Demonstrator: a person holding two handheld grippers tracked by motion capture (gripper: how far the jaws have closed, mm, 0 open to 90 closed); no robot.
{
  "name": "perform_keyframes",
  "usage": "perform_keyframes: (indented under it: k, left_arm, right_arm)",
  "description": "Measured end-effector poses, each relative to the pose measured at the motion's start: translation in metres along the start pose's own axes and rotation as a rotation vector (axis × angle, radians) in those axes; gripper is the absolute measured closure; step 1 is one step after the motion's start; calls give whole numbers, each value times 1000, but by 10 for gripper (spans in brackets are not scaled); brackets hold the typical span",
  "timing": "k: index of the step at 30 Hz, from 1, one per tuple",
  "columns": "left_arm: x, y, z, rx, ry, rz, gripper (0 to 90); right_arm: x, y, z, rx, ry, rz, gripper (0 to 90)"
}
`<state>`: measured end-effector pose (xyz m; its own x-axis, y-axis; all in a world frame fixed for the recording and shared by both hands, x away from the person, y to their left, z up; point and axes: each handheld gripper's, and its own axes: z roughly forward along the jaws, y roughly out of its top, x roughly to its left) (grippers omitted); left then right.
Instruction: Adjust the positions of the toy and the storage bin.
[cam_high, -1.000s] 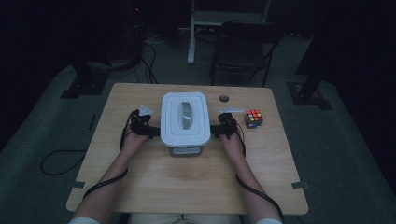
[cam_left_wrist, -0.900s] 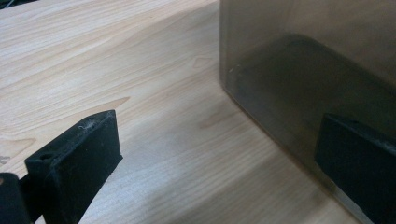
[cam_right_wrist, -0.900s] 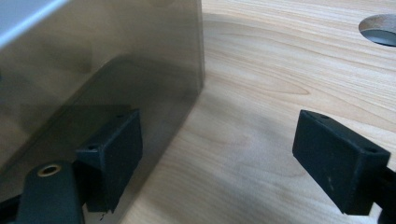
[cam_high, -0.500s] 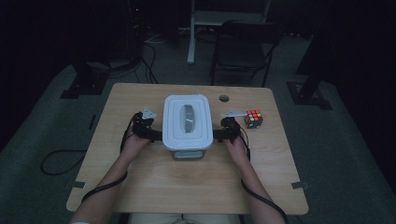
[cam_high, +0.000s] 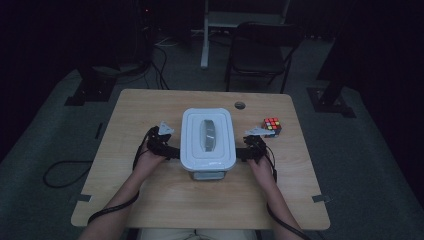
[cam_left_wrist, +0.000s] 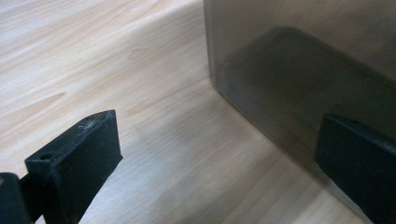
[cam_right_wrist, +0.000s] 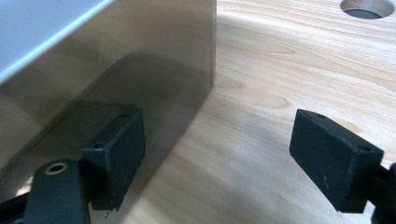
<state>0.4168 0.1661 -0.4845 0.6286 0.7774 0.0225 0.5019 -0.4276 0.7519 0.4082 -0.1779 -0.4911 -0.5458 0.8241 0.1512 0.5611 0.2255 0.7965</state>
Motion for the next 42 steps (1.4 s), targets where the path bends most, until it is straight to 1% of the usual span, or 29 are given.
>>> perform_keyframes:
  k: [1, 3, 5, 6, 7, 8, 9, 11, 14, 15, 16, 17, 18, 20, 21, 23, 25, 26, 27, 33, 36, 39, 42]
  left_arm:
    - [-1, 0, 0, 0, -4, -4, 13]
    - [-7, 0, -1, 0, -5, 9, 13]
    - [-14, 0, -2, 6, -22, 24, 13]
    - [-14, 0, -2, 6, -22, 24, 13]
    - [-17, 0, -3, 5, -26, 26, 13]
    - [-20, 0, -3, 7, -26, 36, 13]
    - [-22, 0, -4, 9, -28, 39, 13]
    - [-28, -1, -8, 13, -47, 50, 13]
    - [-32, -2, -11, 7, -55, 53, 13]
    - [-36, -2, -13, 6, -57, 61, 13]
    - [-36, -2, -13, 6, -57, 61, 13]
    - [-40, -2, -16, 8, -68, 74, 12]
    - [-40, -2, -16, 8, -68, 74, 13]
    - [-46, -3, -18, 5, -74, 84, 13]
    - [-48, -3, -19, 4, -78, 89, 13]
    - [-54, -4, -20, 4, -88, 92, 12]
    - [-59, -6, -21, 2, -101, 100, 12]
    - [-61, -6, -22, 4, -107, 104, 12]
    - [-66, -7, -23, 2, -115, 117, 12]
    - [-70, -8, -25, 5, -131, 121, 12]
    - [-72, -9, -28, 1, -140, 120, 12]
    - [-73, -10, -31, -4, -141, 128, 11]
    - [-72, -12, -33, -2, -139, 132, 11]
  right_arm:
    - [0, 0, 0, 0, 0, 0, 182]
    - [-1, -5, -5, -4, 3, 11, 182]
    - [-1, -8, -10, -6, -5, 10, 182]
    - [-2, -9, -13, -5, -7, 9, 183]
    - [-2, -9, -13, -5, -7, 9, 183]
    - [-2, -13, -18, -2, -7, 8, 185]
    - [-2, -13, -18, -2, -7, 8, 185]
    - [0, -18, -25, -6, -7, 8, 185]
    - [0, -23, -29, -10, 2, 15, 185]
    - [2, -27, -34, -14, 2, 13, 185]
    - [2, -27, -34, -14, 2, 13, 185]
    - [4, -30, -40, -14, -2, 10, 194]
    - [4, -30, -40, -14, -2, 10, 194]
    - [5, -34, -47, -12, -9, -1, 194]
    - [5, -34, -47, -12, -9, -1, 194]
    - [4, -38, -54, -11, -18, -5, 193]
    - [2, -42, -57, -16, -8, 18, 193]
    - [2, -42, -57, -16, -8, 18, 193]
    - [1, -46, -61, -23, -5, 28, 193]
    - [1, -50, -64, -28, -12, 28, 193]
    - [3, -54, -68, -21, -7, 28, 193]
    - [5, -56, -72, -20, -2, 29, 193]
    - [9, -60, -77, -24, 0, 21, 193]
